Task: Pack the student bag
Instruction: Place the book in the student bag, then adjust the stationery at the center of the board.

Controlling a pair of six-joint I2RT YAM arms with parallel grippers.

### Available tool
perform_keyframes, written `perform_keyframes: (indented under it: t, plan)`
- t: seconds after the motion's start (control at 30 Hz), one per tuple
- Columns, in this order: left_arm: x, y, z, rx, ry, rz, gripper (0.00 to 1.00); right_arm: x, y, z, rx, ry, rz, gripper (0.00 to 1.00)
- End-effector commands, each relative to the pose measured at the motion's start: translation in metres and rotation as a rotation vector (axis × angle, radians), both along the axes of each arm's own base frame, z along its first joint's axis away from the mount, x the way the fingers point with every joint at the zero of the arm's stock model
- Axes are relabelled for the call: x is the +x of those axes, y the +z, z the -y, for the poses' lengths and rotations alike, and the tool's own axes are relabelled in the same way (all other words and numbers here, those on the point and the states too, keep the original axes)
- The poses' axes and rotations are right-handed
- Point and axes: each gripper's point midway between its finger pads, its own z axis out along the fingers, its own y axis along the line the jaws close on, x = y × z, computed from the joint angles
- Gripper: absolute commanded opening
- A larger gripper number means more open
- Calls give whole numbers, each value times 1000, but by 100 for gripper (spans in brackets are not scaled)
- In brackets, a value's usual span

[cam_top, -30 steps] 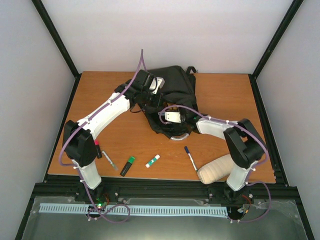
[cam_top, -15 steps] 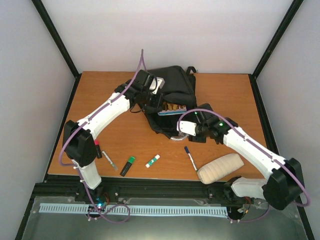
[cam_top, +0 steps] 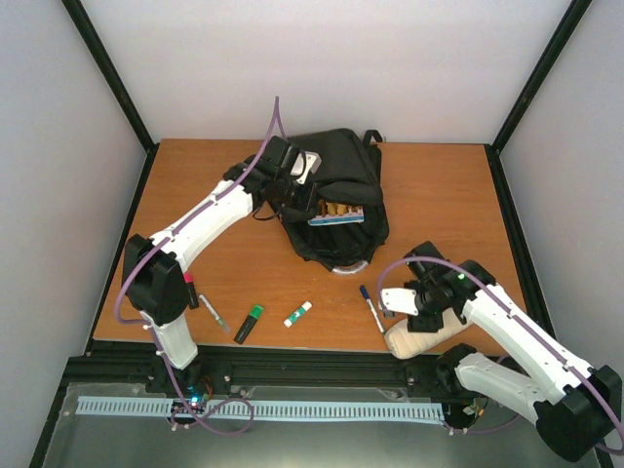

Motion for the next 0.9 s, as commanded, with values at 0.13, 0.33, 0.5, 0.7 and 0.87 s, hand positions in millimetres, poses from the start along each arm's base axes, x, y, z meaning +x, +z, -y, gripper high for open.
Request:
perform_keyframes:
  t: [0.13, 0.33, 0.5, 0.7, 0.87]
  plan:
    - [1, 20, 8, -60, -31, 21, 1, -48, -38, 44, -217, 126, -183, 83]
    - [1, 16, 9, -58, -33, 11, 1, -45, -59, 49, -269, 135, -209, 85]
    - [1, 12, 10, -57, -34, 1, 1, -12, -77, 51, -309, 65, -78, 84]
    - [1, 11, 13, -65, -44, -8, 1, 20, -76, 48, -297, -55, -77, 67]
    - [1, 12, 12, -60, -42, -4, 1, 45, -58, 54, -233, -105, -150, 55]
